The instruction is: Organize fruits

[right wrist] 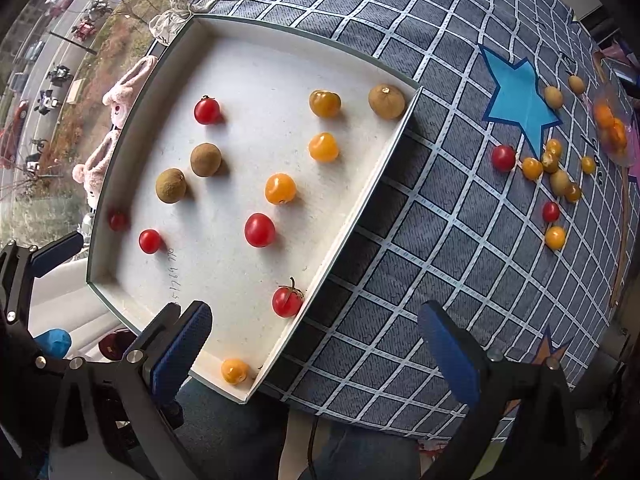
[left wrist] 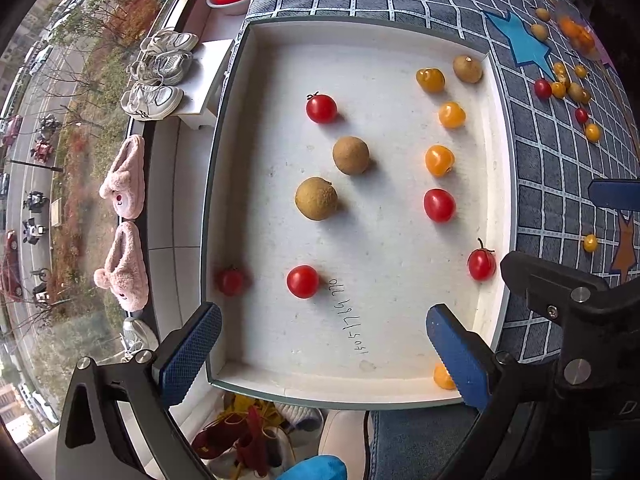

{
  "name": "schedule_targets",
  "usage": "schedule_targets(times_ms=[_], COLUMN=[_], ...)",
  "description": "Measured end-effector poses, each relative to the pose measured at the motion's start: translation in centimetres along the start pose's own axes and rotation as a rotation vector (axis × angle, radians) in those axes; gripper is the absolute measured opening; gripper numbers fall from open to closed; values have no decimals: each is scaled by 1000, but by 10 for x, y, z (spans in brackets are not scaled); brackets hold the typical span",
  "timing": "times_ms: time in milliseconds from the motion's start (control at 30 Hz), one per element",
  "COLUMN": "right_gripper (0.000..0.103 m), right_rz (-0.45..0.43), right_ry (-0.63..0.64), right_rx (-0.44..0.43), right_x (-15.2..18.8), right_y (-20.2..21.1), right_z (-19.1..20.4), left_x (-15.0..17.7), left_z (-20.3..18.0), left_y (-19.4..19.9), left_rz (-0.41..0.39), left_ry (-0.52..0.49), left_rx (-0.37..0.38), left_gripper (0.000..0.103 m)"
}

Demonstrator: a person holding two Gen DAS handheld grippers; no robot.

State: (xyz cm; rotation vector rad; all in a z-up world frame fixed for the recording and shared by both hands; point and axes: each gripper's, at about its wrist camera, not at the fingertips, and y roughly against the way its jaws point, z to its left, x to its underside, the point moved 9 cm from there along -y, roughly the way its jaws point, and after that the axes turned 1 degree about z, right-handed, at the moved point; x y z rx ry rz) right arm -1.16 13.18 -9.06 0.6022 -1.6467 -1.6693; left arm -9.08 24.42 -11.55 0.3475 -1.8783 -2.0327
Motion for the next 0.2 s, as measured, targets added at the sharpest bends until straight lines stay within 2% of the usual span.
schedule_targets(times_ms=[100,200], right_gripper=[103,103], right_rz=[1,3], right_ry=[-4,-7], right_rx=[-3,-5], right_x=[0,0], right_y=[-1,-2], right_z=[-1,-1], left_x=[-3,-2], left_z=[-2,-6], left_y=[4,5], left_rz=[-32,-30], left_ry=[-2,-16], left_rx=[10,13], left_gripper=[103,103])
